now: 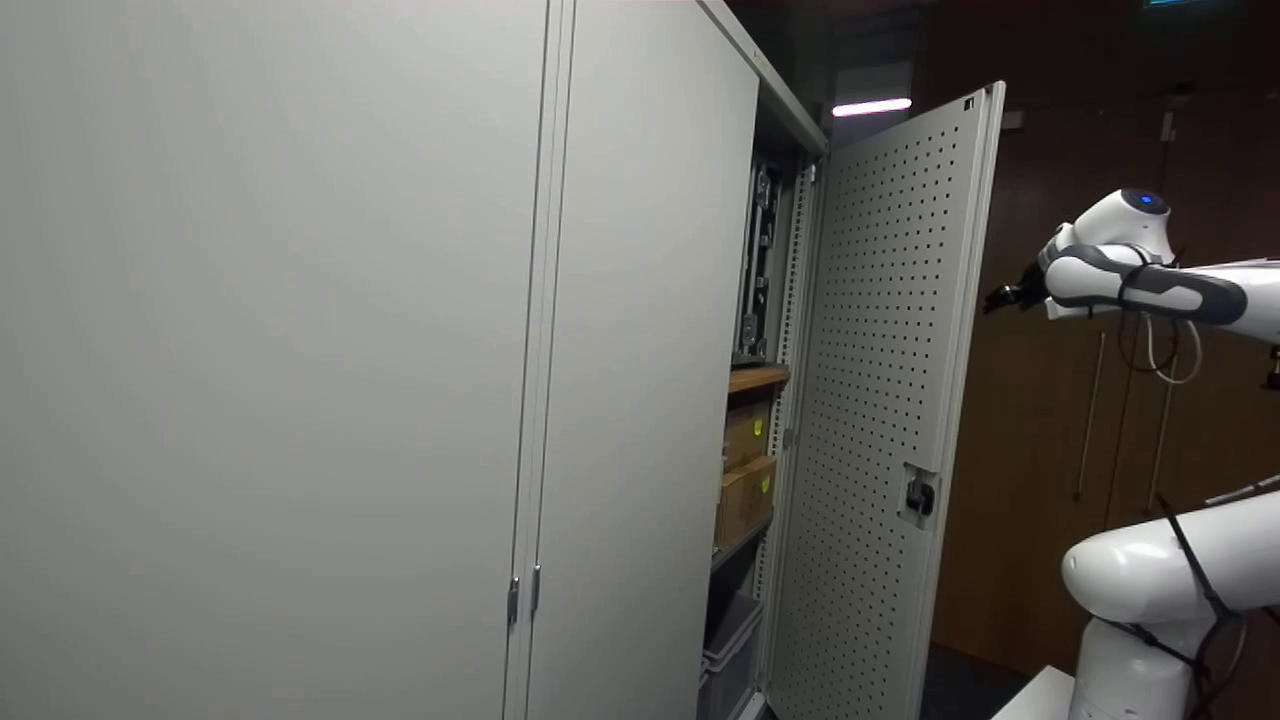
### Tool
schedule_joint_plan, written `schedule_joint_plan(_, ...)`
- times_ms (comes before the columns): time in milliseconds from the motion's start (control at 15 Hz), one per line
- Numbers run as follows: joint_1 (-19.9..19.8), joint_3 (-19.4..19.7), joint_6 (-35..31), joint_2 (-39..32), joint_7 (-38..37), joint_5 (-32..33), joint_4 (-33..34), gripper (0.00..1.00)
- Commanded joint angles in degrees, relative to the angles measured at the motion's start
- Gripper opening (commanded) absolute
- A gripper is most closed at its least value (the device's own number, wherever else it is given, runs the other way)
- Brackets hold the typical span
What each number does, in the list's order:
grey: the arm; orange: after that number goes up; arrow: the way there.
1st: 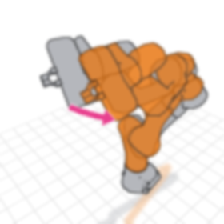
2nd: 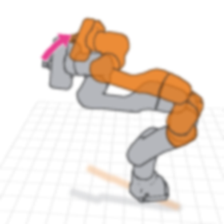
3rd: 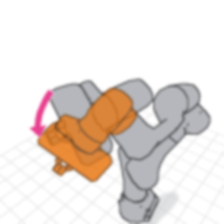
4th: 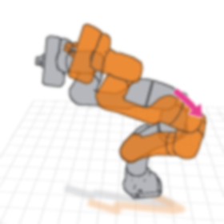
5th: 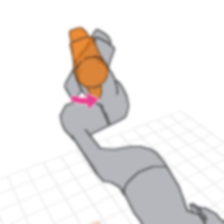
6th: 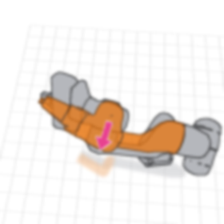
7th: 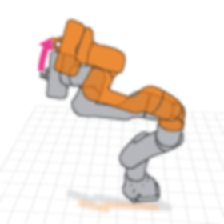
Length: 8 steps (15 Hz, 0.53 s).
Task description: Close the cupboard door
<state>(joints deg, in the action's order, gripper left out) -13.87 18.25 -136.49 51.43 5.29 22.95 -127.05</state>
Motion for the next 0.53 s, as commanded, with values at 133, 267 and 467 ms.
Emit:
schedule_joint_plan(133,3.5,0.8,-4.9,-4.5,5.5,-4.2,4.2,1.00)
schedule_joint_plan(267,4.9,1.2,-6.6,-5.6,6.6,-6.0,4.8,1.00)
schedule_joint_plan(467,7.0,1.8,-8.7,-7.2,8.4,-8.8,5.1,1.00)
